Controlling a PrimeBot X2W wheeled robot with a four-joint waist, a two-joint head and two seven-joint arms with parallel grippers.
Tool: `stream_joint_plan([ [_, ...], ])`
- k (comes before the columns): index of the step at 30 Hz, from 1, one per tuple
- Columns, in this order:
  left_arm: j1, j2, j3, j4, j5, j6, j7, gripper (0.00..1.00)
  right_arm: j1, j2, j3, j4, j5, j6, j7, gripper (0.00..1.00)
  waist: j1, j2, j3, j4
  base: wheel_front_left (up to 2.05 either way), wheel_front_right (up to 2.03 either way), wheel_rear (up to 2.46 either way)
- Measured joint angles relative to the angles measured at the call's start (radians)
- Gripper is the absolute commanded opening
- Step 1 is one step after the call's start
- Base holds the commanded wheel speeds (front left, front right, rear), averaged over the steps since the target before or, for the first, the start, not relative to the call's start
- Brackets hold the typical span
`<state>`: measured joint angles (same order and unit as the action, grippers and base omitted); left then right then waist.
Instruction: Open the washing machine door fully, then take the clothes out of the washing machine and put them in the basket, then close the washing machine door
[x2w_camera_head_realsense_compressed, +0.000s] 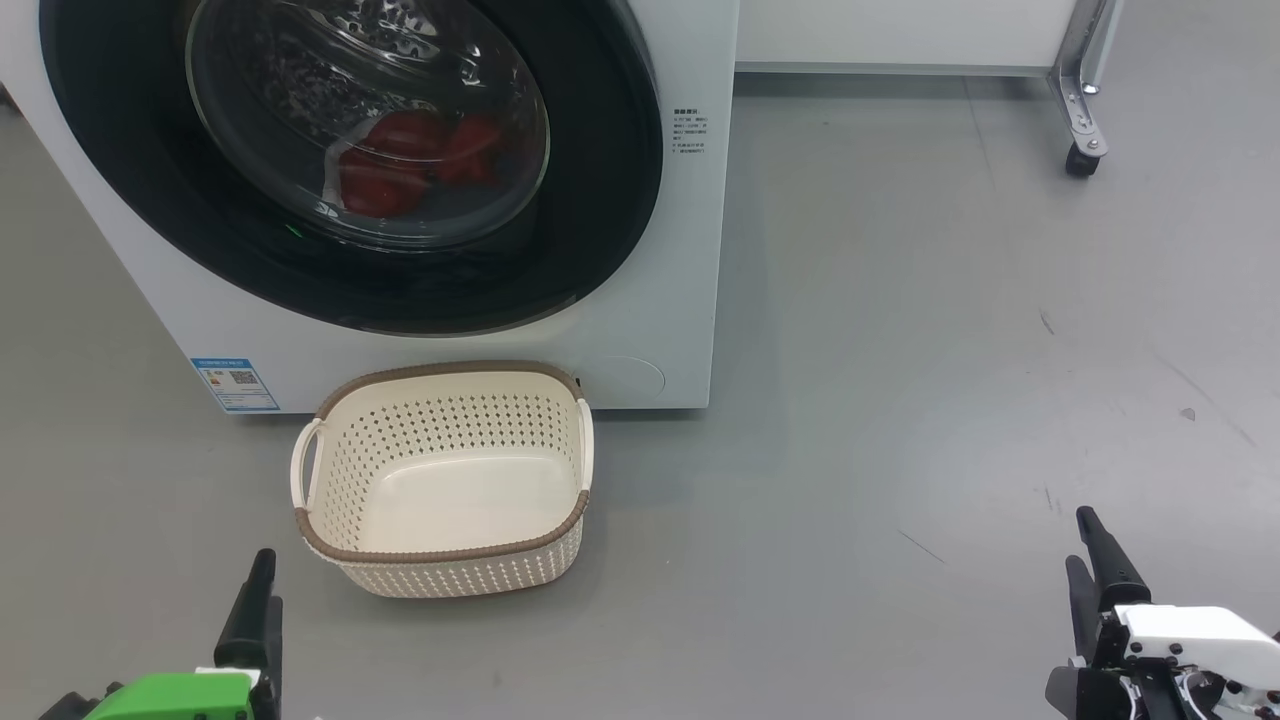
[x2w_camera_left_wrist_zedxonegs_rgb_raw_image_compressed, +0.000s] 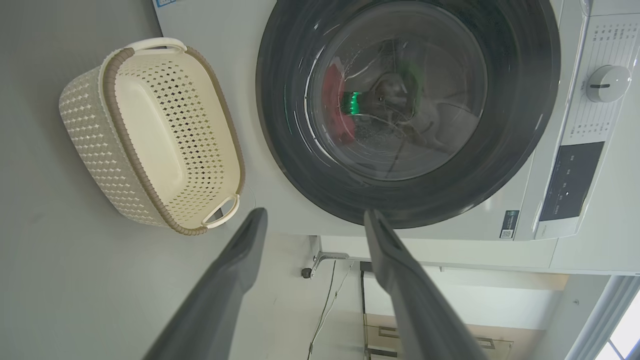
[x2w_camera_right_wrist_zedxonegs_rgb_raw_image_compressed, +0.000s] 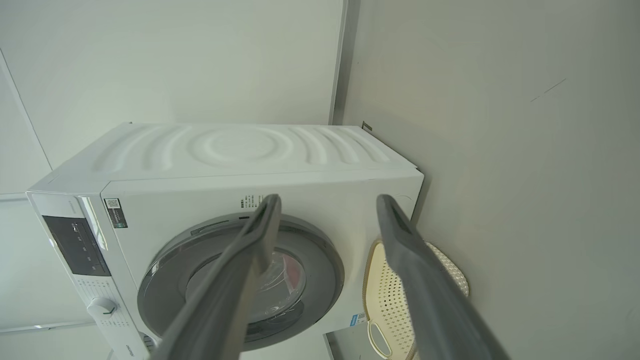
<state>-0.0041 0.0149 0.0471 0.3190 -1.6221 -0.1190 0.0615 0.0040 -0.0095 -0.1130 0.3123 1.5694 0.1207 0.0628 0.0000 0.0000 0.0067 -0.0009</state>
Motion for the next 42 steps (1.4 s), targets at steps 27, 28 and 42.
stream_joint_plan([
  [27,-0.01,0.002,0.005,-0.077,0.17,0.0,-0.099,1.0,-0.014,-0.006,0.009,-0.105,-0.228,0.0,-0.098,1.0,0.0,0.0,-0.012,0.016,0.0,0.0,0.0],
  [28,-0.012,0.002,0.005,-0.083,0.182,0.0,-0.101,1.0,-0.015,-0.006,0.012,-0.112,-0.241,0.0,-0.101,1.0,0.0,0.0,-0.013,0.017,0.0,0.0,0.0],
  [42,-0.022,0.009,-0.035,-0.16,0.433,-0.001,-0.147,1.0,-0.017,-0.011,0.049,-0.186,-0.501,-0.009,-0.146,1.0,0.0,0.0,-0.016,0.027,0.0,0.0,0.0],
])
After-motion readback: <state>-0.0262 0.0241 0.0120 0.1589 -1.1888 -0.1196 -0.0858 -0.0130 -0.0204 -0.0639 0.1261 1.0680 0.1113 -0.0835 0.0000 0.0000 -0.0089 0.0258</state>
